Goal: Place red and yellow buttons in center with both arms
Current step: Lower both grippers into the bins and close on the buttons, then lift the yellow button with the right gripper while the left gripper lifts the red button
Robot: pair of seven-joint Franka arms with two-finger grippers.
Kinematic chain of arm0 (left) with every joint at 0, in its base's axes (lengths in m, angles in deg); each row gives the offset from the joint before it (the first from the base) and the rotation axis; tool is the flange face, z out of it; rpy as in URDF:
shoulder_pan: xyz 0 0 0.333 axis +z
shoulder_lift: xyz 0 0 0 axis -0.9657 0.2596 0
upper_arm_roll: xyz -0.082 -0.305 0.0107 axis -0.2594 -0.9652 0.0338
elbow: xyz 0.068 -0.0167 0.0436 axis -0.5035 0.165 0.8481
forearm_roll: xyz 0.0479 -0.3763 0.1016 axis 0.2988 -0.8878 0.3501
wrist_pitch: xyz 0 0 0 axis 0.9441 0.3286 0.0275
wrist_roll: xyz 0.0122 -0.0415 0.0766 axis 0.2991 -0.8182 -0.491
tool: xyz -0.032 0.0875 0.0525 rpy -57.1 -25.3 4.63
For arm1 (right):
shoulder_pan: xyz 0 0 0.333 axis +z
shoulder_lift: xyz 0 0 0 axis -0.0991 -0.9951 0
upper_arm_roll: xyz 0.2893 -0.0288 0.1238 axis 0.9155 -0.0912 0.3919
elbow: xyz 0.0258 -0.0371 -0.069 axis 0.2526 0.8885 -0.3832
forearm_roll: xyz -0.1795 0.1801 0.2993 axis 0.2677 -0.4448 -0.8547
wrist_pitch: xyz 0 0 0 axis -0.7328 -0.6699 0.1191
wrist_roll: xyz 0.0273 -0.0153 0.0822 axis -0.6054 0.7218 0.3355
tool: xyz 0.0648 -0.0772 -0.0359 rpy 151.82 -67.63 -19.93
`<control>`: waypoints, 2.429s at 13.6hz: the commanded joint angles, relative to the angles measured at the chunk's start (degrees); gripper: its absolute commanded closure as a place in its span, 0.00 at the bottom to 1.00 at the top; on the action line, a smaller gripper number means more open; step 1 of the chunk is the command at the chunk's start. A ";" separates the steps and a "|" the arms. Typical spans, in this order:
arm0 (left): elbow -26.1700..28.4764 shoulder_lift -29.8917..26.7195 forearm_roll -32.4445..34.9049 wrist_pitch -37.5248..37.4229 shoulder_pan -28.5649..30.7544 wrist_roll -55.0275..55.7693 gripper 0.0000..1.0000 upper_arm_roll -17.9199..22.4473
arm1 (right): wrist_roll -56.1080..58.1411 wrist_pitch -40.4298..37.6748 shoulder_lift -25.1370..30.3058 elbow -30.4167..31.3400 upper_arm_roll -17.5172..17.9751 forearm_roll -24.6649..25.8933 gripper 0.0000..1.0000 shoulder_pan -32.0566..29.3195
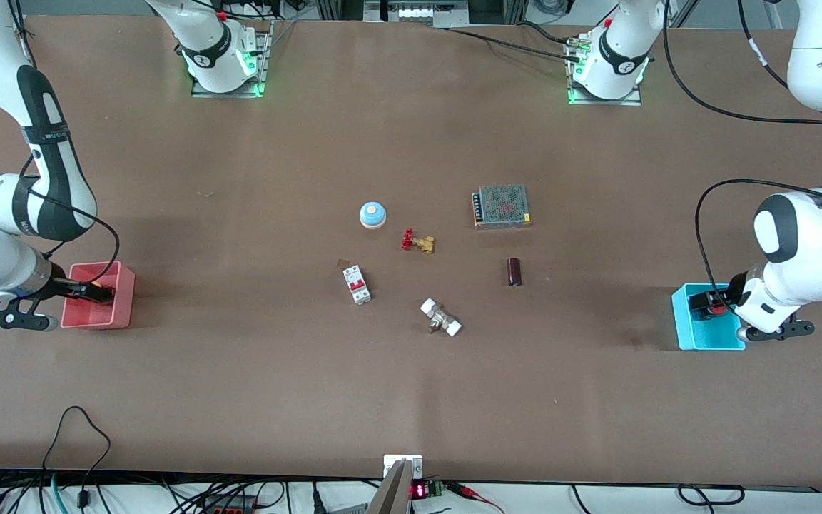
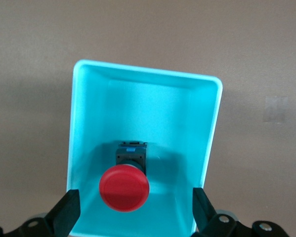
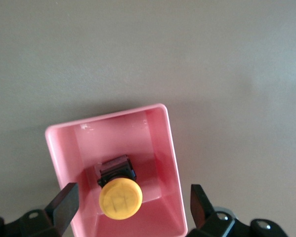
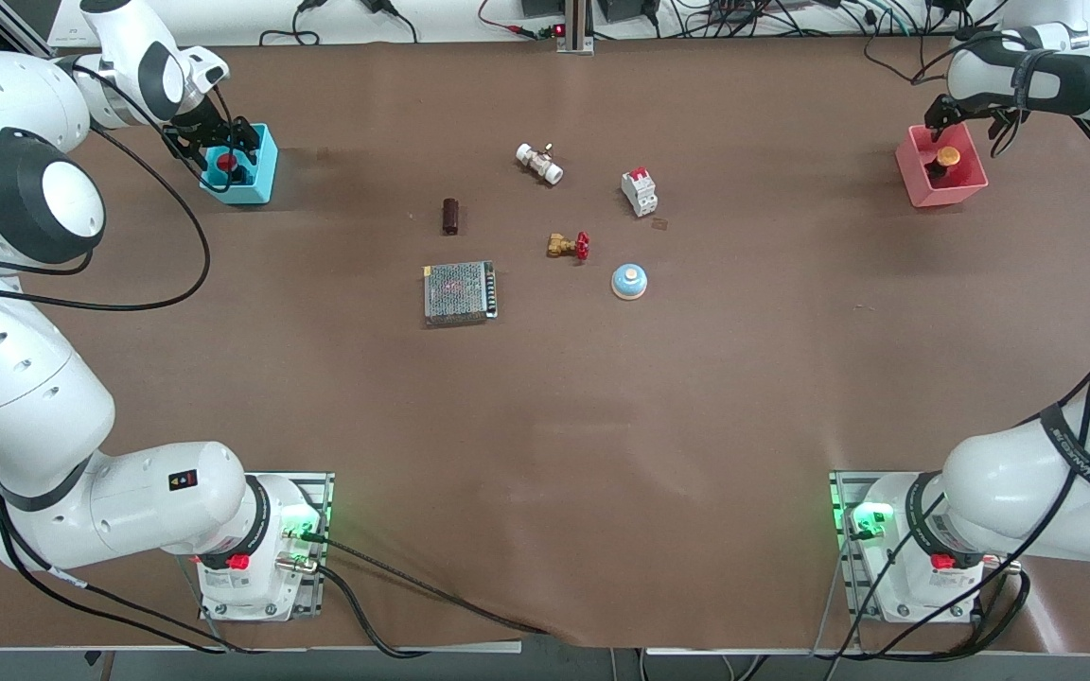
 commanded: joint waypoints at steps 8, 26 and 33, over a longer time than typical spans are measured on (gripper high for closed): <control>-1.48 2.10 0.76 1.44 0.89 -4.60 0.06 -0.31 | -0.59 1.85 -0.18 2.55 0.58 0.35 0.00 -0.54; -1.57 3.16 -0.03 1.61 1.68 -7.68 0.47 -0.31 | 1.16 2.29 -0.53 2.11 0.58 0.52 0.64 -0.80; -1.57 2.63 0.67 1.52 1.68 -7.94 0.73 -0.31 | 4.76 -3.14 4.73 1.85 1.19 0.35 0.65 -0.54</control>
